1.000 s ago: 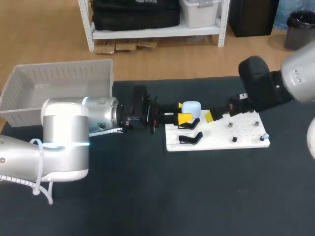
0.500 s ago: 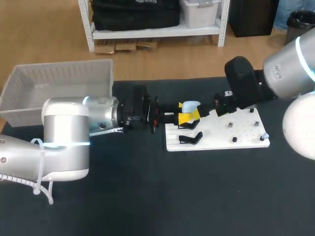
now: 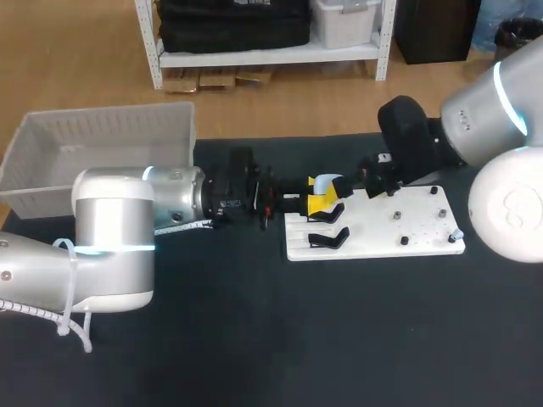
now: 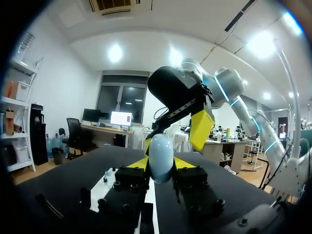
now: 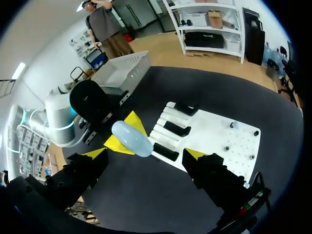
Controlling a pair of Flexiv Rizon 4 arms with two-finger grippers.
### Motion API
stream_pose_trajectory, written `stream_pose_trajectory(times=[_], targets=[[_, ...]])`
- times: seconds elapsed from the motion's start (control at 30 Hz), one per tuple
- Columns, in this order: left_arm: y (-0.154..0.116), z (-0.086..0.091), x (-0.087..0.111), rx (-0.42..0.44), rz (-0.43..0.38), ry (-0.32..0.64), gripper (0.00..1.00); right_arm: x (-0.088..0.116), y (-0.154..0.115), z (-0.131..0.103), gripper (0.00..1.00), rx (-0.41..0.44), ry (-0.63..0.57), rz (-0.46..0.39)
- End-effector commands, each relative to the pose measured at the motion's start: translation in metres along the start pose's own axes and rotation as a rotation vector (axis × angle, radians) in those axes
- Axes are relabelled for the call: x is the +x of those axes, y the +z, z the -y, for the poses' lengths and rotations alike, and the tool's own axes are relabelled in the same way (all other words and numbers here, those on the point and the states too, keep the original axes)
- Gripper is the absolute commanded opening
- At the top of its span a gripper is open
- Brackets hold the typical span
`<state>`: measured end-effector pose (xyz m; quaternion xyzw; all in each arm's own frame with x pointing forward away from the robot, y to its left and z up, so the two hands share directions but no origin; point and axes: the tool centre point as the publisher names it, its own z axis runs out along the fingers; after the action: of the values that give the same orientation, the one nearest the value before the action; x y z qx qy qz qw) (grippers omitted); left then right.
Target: Pick up each earbud case from the left stands, insert the matching earbuds, close the lid, and place the case in the box.
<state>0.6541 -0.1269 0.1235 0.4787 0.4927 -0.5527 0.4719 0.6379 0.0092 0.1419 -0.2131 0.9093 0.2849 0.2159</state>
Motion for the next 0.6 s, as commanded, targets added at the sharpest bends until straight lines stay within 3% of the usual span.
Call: stream_pose_trajectory(times=[0.03,0.6], targets=[[-0.0001,-0.0018,0.0007,0.005,0.001,-0.001,0.00,-0.0008,0.0005,0.0029,1.00,-0.002,0.001,0.002],[-0.0001,-0.0018,0.0007,0.005,0.001,-0.001,0.00,-0.0042,0.0056,0.0095,1.00,0.011,0.010,-0.005]])
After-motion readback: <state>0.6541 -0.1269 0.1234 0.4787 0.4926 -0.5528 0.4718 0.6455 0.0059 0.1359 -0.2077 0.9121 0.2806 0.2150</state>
